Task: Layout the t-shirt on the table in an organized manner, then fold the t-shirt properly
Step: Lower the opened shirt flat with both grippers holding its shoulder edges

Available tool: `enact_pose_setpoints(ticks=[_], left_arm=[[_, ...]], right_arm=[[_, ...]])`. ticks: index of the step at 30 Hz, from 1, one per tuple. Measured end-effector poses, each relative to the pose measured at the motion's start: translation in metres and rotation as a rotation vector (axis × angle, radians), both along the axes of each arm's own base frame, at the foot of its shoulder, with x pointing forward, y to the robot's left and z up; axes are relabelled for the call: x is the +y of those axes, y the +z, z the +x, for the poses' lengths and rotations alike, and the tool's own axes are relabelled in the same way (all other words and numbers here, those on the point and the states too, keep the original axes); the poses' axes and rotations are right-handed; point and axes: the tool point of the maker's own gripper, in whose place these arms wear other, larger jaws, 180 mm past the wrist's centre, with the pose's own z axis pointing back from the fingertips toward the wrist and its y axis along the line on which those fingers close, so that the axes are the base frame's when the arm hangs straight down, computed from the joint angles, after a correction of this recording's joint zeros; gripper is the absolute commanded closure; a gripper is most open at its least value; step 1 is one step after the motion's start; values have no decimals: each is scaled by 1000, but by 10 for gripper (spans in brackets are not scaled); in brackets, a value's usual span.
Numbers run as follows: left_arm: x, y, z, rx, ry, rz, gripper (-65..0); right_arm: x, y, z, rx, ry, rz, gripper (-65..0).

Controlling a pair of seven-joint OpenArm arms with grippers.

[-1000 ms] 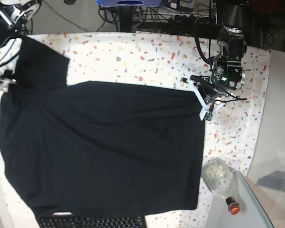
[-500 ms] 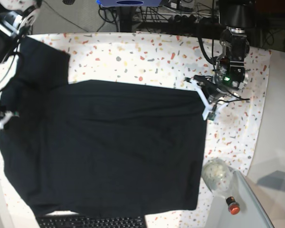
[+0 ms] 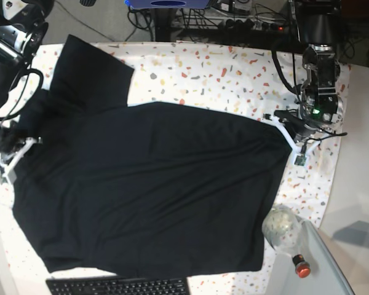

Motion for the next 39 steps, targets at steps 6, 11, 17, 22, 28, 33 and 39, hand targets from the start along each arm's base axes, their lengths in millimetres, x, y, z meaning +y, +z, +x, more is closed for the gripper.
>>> enact_pose_setpoints(ticks=[6, 11, 17, 22, 28, 33, 39], left_arm=[[-1, -7, -12, 24, 3, -9, 0], [0, -12, -21, 44, 4, -5, 0], [0, -13, -23, 47, 4, -5, 0], [0, -13, -22, 46, 3, -5, 0], [0, -13, -22, 47, 3, -5, 0], [1, -12, -22, 47, 3, 1, 0], [1, -12, -22, 48, 3, 0, 0]], right_arm=[[-28, 13, -32, 20, -160, 22, 0], [-41, 38, -116, 109, -243, 18, -147], [7, 34, -151, 46, -239, 250, -579], [37, 26, -147, 68, -158, 288, -612], [61, 27, -132, 38, -86, 314, -612], [65, 14, -139, 76, -103, 352, -612], [73, -7, -154, 146, -130, 404, -612]])
